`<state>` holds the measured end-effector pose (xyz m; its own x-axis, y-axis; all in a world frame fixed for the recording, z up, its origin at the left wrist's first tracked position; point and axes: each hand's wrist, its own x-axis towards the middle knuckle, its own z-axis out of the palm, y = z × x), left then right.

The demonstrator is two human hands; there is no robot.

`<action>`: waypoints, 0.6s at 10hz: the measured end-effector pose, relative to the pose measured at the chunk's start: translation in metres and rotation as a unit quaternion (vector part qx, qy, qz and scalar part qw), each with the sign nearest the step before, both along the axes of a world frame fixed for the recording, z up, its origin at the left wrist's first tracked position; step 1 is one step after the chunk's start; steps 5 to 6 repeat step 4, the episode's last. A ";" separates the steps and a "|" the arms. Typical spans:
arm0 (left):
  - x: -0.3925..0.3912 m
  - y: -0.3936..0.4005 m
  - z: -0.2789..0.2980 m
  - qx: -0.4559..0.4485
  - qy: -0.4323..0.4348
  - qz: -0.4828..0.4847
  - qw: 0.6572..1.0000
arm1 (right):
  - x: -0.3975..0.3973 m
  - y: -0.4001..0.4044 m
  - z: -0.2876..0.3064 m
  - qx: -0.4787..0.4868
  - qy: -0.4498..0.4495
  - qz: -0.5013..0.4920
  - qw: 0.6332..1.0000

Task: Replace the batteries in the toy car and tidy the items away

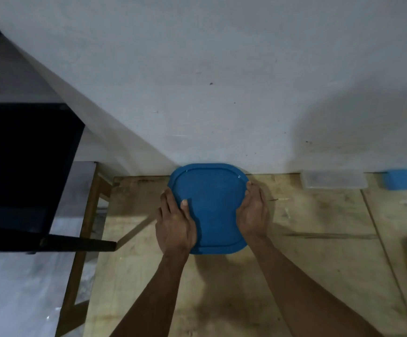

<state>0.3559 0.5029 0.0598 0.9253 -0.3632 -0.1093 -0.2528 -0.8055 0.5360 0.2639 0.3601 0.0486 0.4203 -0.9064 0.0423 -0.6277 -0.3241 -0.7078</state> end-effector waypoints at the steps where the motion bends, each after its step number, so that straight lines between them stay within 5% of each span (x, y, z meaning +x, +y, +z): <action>1: 0.001 0.004 0.003 0.010 -0.009 -0.014 1.000 | -0.003 0.001 0.004 0.011 0.018 0.026 0.999; 6: 0.001 0.007 0.018 0.017 0.015 -0.026 0.999 | -0.013 0.013 0.033 0.057 0.036 0.027 0.997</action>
